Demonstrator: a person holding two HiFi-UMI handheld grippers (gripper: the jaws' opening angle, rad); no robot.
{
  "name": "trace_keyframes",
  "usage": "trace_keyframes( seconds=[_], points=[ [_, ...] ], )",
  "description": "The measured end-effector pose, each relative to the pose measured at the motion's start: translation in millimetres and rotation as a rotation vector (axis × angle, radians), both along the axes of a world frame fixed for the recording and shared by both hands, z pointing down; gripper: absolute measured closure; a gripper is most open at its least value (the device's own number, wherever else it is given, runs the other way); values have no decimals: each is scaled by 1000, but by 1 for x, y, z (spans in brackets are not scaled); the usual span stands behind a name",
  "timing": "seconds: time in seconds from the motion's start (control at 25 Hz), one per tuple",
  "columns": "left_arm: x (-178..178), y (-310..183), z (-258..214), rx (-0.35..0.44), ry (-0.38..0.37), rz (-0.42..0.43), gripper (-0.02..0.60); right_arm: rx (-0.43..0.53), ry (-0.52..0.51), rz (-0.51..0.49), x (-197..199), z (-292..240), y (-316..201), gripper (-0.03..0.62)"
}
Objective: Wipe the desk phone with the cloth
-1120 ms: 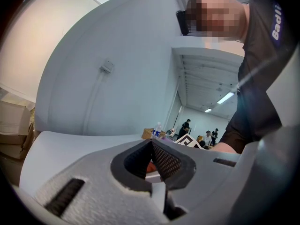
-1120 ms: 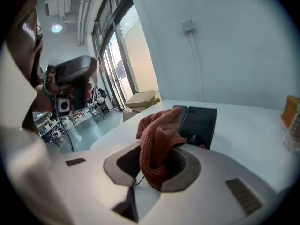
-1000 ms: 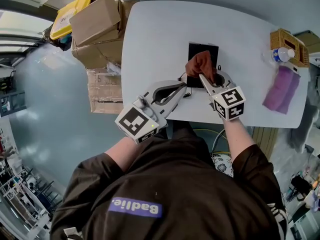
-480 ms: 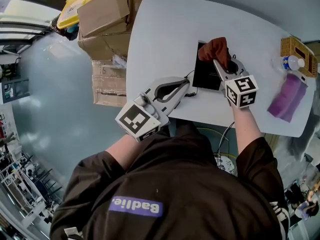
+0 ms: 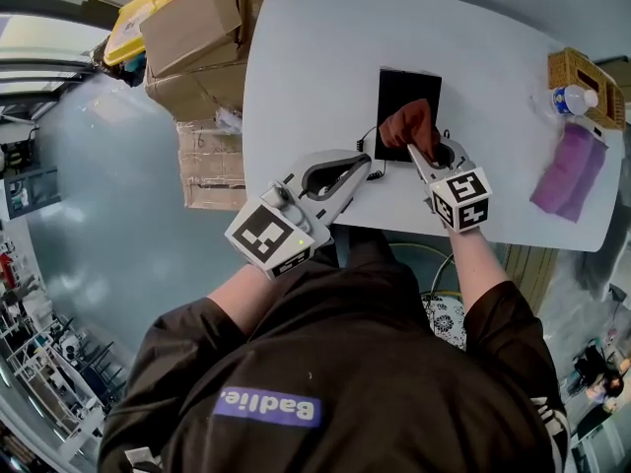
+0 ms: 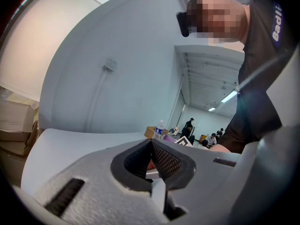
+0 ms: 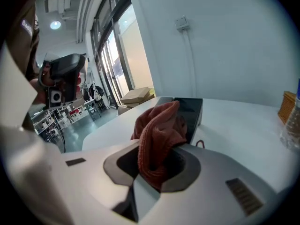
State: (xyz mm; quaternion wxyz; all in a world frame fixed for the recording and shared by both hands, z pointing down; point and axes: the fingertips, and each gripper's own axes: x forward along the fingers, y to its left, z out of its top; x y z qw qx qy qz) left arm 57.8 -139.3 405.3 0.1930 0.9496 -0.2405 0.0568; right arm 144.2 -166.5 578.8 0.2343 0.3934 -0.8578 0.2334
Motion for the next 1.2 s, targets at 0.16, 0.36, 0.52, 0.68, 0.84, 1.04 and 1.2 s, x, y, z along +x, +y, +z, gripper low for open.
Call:
trace_keyframes(
  seconds=[0.16,0.36,0.52,0.68,0.84,1.04,1.2],
  points=[
    [6,6,2,13,0,31,566,-37,-4,0,-5,11,24,499],
    [13,11,6,19,1,59,566,-85,0,-12,-9,22,50,499],
    [20,10,2,22,11,73,566,-92,1,-27,-8,15,53,499],
    [26,7,-9,42,13,78,566,-31,-23,6,9,-13,23,499],
    [27,1,-19,61,5,55,566,34,-44,60,37,-38,-18,499],
    [25,-5,-23,67,-8,2,566,76,-65,109,68,-51,-62,499],
    [23,-5,-16,44,-16,-42,566,82,-68,104,75,-45,-78,499]
  ],
)
